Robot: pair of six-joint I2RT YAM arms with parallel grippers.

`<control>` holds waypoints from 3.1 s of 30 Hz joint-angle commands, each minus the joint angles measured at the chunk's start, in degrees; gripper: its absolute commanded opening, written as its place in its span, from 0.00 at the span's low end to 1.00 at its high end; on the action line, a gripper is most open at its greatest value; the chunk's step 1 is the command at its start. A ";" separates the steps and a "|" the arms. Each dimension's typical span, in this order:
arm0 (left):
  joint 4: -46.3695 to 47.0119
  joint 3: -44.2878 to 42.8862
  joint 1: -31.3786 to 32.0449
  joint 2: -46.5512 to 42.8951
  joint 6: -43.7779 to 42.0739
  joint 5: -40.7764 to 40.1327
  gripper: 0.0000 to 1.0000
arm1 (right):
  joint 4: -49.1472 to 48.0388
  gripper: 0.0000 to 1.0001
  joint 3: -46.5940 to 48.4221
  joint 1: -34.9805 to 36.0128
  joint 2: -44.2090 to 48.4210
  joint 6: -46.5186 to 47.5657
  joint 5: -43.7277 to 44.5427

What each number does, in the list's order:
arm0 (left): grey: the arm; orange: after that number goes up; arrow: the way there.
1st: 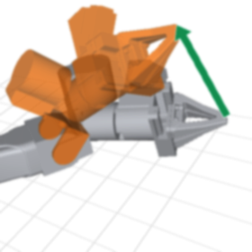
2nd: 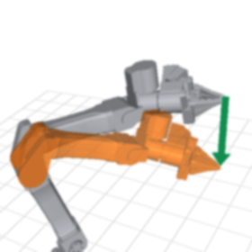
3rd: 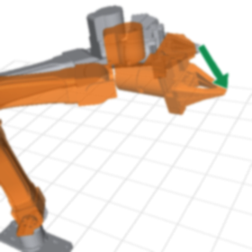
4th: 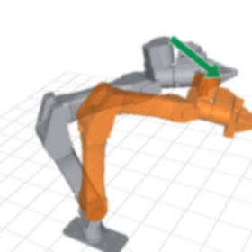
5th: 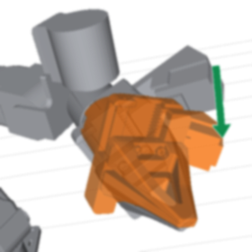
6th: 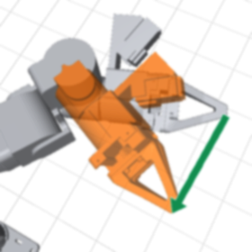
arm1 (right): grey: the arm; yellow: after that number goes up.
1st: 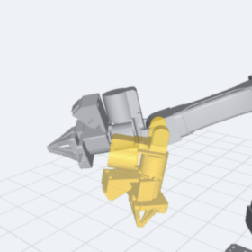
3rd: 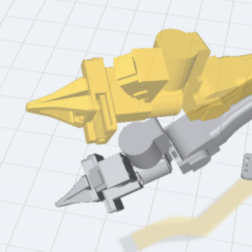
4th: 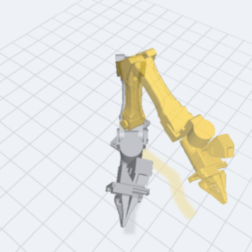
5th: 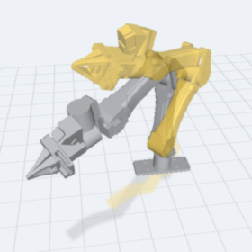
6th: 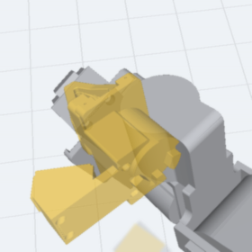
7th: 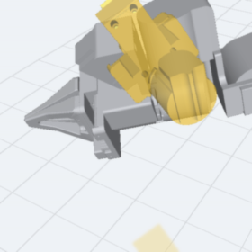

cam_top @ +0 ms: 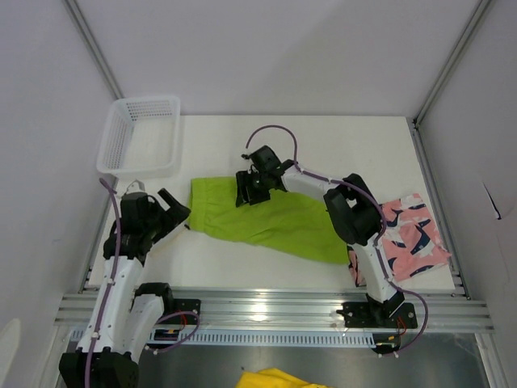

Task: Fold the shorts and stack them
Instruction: Fold the shorts

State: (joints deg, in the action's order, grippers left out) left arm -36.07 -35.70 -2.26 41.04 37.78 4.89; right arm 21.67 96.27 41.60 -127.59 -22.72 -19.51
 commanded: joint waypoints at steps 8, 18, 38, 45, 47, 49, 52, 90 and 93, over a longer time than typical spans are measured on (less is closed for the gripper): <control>22.14 8.71 -0.55 8.61 2.04 1.61 0.94 | -0.57 0.65 0.41 2.86 6.91 -3.46 1.04; 35.63 9.51 -0.55 14.42 -0.34 0.12 0.95 | -10.69 0.50 1.28 5.50 3.41 -16.65 2.81; 49.08 12.58 1.64 27.61 1.42 9.53 0.77 | -12.62 0.26 8.06 7.88 -7.76 -24.21 0.35; 46.10 13.47 7.71 23.48 1.60 4.26 0.75 | -14.72 0.26 8.85 9.37 -8.11 -25.88 -1.06; 44.95 13.38 7.89 23.48 1.51 3.56 0.75 | -14.82 0.26 9.20 9.72 -7.94 -25.88 -1.15; 43.38 13.03 7.89 23.91 1.33 3.12 0.75 | -13.94 0.26 9.55 9.81 -7.59 -25.62 -0.71; 40.40 11.36 7.89 24.00 0.63 1.54 0.76 | -12.10 0.26 9.11 9.29 -6.98 -24.92 0.08; 39.50 19.88 -4.68 21.45 4.32 21.39 0.98 | 8.65 0.28 11.92 6.47 -11.10 -10.94 7.64; 43.09 20.23 -4.59 24.69 6.16 22.10 0.98 | 8.83 0.27 11.84 6.56 -11.19 -10.85 7.56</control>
State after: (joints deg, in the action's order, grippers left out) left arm 4.03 -16.75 -6.52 62.83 41.60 25.04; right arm 22.90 108.40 48.36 -136.55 -36.14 -14.44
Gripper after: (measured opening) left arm 0.982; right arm 0.273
